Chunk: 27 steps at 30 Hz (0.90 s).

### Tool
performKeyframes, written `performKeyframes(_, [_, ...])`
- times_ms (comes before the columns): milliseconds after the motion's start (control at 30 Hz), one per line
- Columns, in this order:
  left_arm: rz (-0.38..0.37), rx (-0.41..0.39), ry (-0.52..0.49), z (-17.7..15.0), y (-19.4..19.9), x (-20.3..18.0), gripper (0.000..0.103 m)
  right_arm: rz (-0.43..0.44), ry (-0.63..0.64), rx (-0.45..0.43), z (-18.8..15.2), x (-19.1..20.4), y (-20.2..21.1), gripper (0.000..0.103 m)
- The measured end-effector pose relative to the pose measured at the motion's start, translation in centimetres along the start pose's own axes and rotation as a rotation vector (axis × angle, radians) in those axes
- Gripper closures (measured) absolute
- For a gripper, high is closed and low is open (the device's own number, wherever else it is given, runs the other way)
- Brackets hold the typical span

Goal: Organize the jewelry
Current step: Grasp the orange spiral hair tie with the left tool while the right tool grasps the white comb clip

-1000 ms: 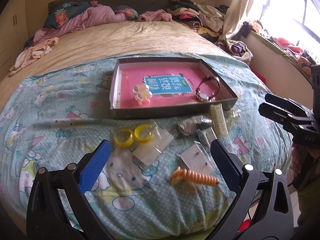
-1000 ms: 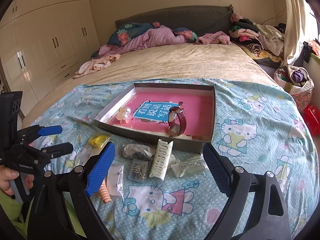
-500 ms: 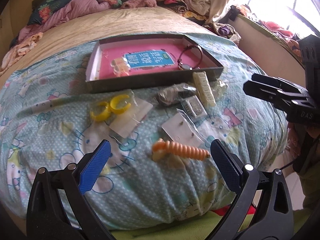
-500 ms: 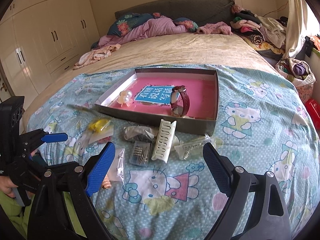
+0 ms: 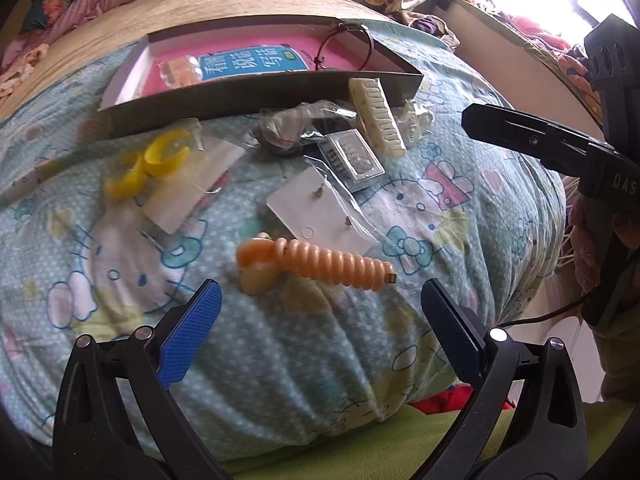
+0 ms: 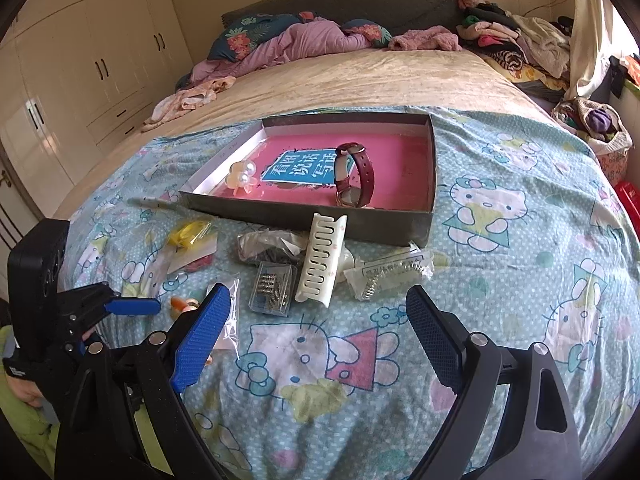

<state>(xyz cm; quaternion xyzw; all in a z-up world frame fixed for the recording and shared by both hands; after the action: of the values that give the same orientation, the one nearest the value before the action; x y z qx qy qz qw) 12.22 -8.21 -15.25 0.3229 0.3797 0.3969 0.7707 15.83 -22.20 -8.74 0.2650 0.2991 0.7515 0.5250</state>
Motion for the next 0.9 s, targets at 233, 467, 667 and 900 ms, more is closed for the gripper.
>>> performKeyframes(233, [-0.024, -0.001, 0.015, 0.5, -1.5, 0.5, 0.01, 0.024, 0.001, 0.019, 0.3, 0.5, -2.0, 0.015])
performKeyframes(467, [-0.028, -0.02, 0.037, 0.8, -1.9, 1.1, 0.01, 0.034, 0.008, 0.041, 1.3, 0.9, -4.8, 0.031])
performKeyframes(667, [-0.013, -0.04, 0.034, 0.9, -1.5, 1.5, 0.03, 0.042, 0.01, 0.078, 1.4, 1.1, -7.3, 0.054])
performKeyframes(900, [-0.036, -0.065, 0.023, 0.9, -0.8, 0.9, 0.039, 0.054, 0.018, 0.074, 1.4, 1.3, -8.3, 0.07])
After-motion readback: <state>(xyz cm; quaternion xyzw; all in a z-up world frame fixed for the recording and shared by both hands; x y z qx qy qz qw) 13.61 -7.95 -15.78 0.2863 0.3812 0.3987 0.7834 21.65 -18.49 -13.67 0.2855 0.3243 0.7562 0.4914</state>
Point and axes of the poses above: each gripper's, at about its wrist camera, not at the fingertips, and y roughly against the way its jaws point, x to its left, z to its top, the point moved 9 cm from there along -y, roughly the way its jaws point, and after that the axes turned 9 degrees about -z, right-handed, at the moved point
